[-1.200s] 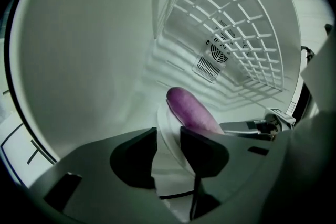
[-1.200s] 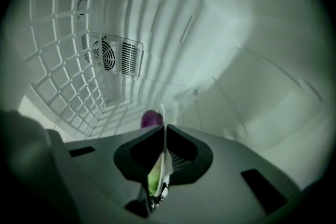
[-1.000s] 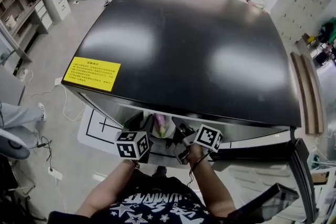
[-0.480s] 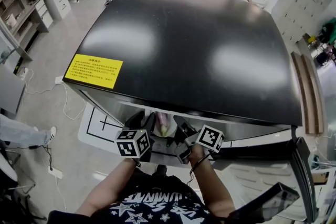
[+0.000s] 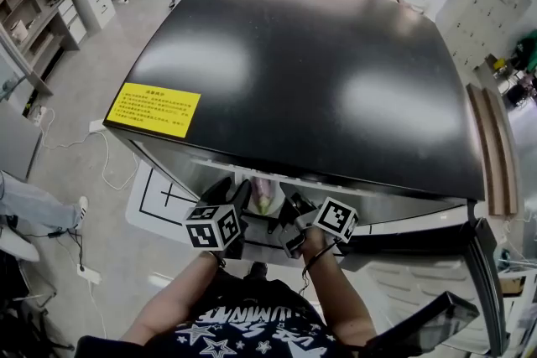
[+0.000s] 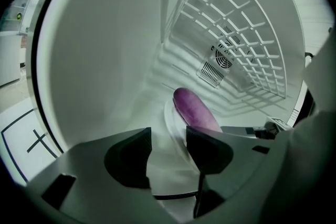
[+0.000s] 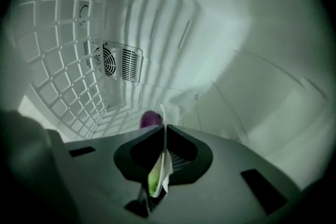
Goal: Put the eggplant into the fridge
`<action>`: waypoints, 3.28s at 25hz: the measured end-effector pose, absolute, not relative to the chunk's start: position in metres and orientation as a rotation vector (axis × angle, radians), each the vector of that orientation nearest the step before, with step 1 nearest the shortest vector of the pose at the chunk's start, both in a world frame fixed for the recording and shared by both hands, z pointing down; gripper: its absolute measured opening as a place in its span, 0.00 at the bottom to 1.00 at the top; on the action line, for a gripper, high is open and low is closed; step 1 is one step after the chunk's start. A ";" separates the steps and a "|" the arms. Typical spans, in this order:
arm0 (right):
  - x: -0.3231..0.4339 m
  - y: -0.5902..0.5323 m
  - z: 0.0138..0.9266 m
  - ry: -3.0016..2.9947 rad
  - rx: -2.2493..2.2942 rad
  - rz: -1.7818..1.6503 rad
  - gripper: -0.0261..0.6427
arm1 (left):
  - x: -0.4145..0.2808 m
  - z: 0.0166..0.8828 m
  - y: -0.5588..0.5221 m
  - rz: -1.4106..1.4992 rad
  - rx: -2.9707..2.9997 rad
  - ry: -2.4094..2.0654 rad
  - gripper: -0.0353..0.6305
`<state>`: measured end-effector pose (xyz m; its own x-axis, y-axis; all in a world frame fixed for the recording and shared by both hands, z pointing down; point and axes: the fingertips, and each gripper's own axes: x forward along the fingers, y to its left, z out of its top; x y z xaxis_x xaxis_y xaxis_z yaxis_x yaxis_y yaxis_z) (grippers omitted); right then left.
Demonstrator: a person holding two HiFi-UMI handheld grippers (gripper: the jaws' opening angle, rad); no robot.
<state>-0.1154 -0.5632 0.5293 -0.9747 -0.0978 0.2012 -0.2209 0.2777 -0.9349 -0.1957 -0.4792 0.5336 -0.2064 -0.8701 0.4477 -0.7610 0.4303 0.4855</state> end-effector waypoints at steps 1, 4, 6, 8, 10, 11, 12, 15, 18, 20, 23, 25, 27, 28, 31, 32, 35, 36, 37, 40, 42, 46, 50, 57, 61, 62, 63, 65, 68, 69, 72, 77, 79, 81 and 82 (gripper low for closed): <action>-0.116 -0.565 0.530 -2.424 0.315 1.810 0.08 | -0.196 0.534 -0.479 -0.208 1.365 -2.008 0.35; -0.116 -0.570 0.534 -2.413 0.359 1.817 0.08 | -0.196 0.534 -0.477 -0.186 1.361 -2.020 0.35; -0.116 -0.574 0.538 -2.405 0.386 1.810 0.08 | -0.196 0.537 -0.477 -0.167 1.362 -2.018 0.35; -0.116 -0.577 0.541 -2.402 0.407 1.809 0.08 | -0.195 0.541 -0.476 -0.165 1.355 -2.006 0.35; -0.117 -0.580 0.544 -2.399 0.421 1.797 0.08 | -0.195 0.544 -0.475 -0.166 1.348 -1.995 0.35; -0.117 -0.580 0.546 -2.396 0.426 1.789 0.08 | -0.195 0.545 -0.475 -0.165 1.347 -1.992 0.35; -0.118 -0.580 0.547 -2.391 0.432 1.777 0.08 | -0.194 0.545 -0.475 -0.165 1.347 -1.989 0.35; -0.118 -0.578 0.552 -2.374 0.451 1.740 0.08 | -0.194 0.545 -0.475 -0.171 1.347 -1.985 0.35; -0.119 -0.577 0.554 -2.352 0.473 1.725 0.08 | -0.194 0.545 -0.475 -0.165 1.350 -1.983 0.35; -0.121 -0.577 0.558 -2.322 0.500 1.701 0.08 | -0.194 0.546 -0.476 -0.155 1.353 -1.982 0.34; -0.122 -0.576 0.561 -2.293 0.529 1.668 0.08 | -0.194 0.546 -0.476 -0.151 1.357 -1.982 0.34; -0.121 -0.575 0.563 -2.267 0.551 1.670 0.08 | -0.194 0.545 -0.477 -0.155 1.360 -1.980 0.34; -0.120 -0.573 0.567 -2.225 0.564 1.673 0.08 | -0.194 0.544 -0.477 -0.159 1.365 -1.978 0.34; -0.120 -0.572 0.570 -2.201 0.567 1.676 0.08 | -0.194 0.544 -0.477 -0.160 1.366 -1.977 0.34; -0.120 -0.574 0.573 -2.174 0.584 1.690 0.08 | -0.193 0.543 -0.477 -0.160 1.372 -1.974 0.34; -0.120 -0.574 0.572 -2.171 0.589 1.695 0.08 | -0.193 0.543 -0.477 -0.158 1.376 -1.972 0.34; -0.119 -0.571 0.573 -2.165 0.597 1.676 0.08 | -0.192 0.541 -0.477 -0.148 1.394 -1.967 0.34; -0.120 -0.571 0.572 -2.173 0.601 1.661 0.08 | -0.192 0.541 -0.477 -0.144 1.400 -1.967 0.34; -0.120 -0.571 0.571 -2.179 0.604 1.650 0.08 | -0.191 0.540 -0.477 -0.142 1.405 -1.966 0.34; -0.122 -0.571 0.568 -2.191 0.595 1.635 0.17 | -0.189 0.539 -0.477 -0.144 1.416 -1.960 0.34; -0.123 -0.571 0.567 -2.201 0.584 1.626 0.18 | -0.188 0.538 -0.477 -0.145 1.422 -1.955 0.34; -0.123 -0.573 0.563 -2.244 0.599 1.584 0.25 | -0.186 0.536 -0.478 -0.136 1.449 -1.954 0.34; -0.117 -0.576 0.562 -2.278 0.655 1.510 0.30 | -0.185 0.534 -0.477 -0.129 1.469 -1.951 0.34; -0.103 -0.574 0.549 -2.369 0.703 1.445 0.30 | -0.182 0.531 -0.470 -0.101 1.518 -1.943 0.34; -0.109 -0.558 0.528 -2.483 0.554 1.478 0.30 | -0.174 0.523 -0.471 -0.077 1.593 -1.910 0.34; -0.111 -0.553 0.518 -2.533 0.503 1.496 0.30 | -0.174 0.520 -0.469 -0.067 1.612 -1.908 0.34; -0.113 -0.548 0.507 -2.588 0.457 1.511 0.30 | -0.173 0.518 -0.467 -0.055 1.630 -1.908 0.34; -0.114 -0.537 0.487 -2.689 0.391 1.496 0.30 | -0.172 0.513 -0.461 -0.031 1.661 -1.919 0.27; -0.112 -0.526 0.464 -2.796 0.366 1.371 0.29 | -0.173 0.502 -0.454 0.000 1.705 -1.949 0.12; -0.111 -0.524 0.459 -2.819 0.376 1.320 0.25 | -0.173 0.497 -0.453 0.005 1.723 -1.952 0.11; -0.108 -0.511 0.449 -2.852 0.398 1.230 0.24 | -0.169 0.486 -0.448 0.013 1.784 -1.944 0.08; -0.099 -0.480 0.445 -2.867 0.445 1.200 0.12 | -0.157 0.470 -0.431 0.085 1.931 -1.938 0.07; -0.095 -0.465 0.444 -2.876 0.439 1.192 0.06 | -0.150 0.466 -0.424 0.129 1.993 -1.923 0.07; -0.089 -0.449 0.443 -2.889 0.420 1.165 0.05 | -0.143 0.461 -0.415 0.182 2.065 -1.913 0.07; -0.085 -0.440 0.442 -2.894 0.418 1.138 0.05 | -0.138 0.458 -0.411 0.202 2.109 -1.907 0.07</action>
<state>-0.0853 -0.4402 0.4424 -0.9646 -0.2443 0.0998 -0.2468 0.7015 -0.6686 -0.1382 -0.4110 0.4584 0.1140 -0.9487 0.2951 -0.9895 -0.0817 0.1196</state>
